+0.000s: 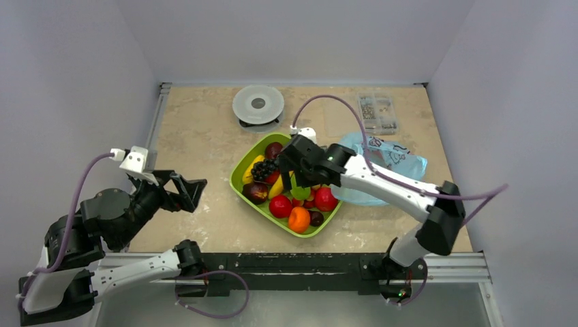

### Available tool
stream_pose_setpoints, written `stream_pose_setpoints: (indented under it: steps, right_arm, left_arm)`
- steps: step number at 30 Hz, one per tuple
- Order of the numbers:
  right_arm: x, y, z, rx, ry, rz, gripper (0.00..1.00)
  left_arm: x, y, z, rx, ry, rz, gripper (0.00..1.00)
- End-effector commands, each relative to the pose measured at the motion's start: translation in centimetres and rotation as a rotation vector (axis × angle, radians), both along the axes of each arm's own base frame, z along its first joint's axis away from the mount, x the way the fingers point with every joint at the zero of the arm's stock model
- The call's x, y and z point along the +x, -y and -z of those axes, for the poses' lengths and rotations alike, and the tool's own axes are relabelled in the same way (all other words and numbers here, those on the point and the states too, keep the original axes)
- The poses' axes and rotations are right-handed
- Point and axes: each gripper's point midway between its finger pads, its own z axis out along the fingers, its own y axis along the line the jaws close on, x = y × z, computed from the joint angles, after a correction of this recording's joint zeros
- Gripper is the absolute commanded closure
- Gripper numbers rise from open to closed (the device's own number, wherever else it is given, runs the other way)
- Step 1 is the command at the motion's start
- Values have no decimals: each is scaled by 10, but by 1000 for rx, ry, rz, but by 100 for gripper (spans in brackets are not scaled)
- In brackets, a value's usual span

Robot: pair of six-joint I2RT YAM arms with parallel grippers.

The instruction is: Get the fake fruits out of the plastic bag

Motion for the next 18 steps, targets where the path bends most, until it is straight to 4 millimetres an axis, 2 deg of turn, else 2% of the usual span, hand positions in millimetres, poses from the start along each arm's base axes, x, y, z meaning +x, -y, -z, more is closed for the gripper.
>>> stream_pose_setpoints:
  steps: [1,5,9,11,14,16,18]
  right_arm:
    - [6,10,-105,174,221,-17,2]
    - [-3,36,-196,321,418,-51,1]
    - [-11,98,-272,379,675,26,1]
    - [-19,126,-302,417,793,49,1]
    - [-32,171,-333,465,947,127,1]
    - [-40,199,-345,488,1023,190,1]
    - [-45,224,-347,489,1056,274,1]
  left_arm:
    - [7,1,-30,-30,54,-26,1]
    - [13,-2,-55,-46,105,-57,1]
    - [21,-4,-73,-47,171,-92,1]
    - [23,-2,-79,-58,197,-93,0]
    - [22,0,-94,-94,243,-67,0]
    - [19,0,-105,-107,270,-51,1]
    - [17,-5,-113,-122,285,-53,1]
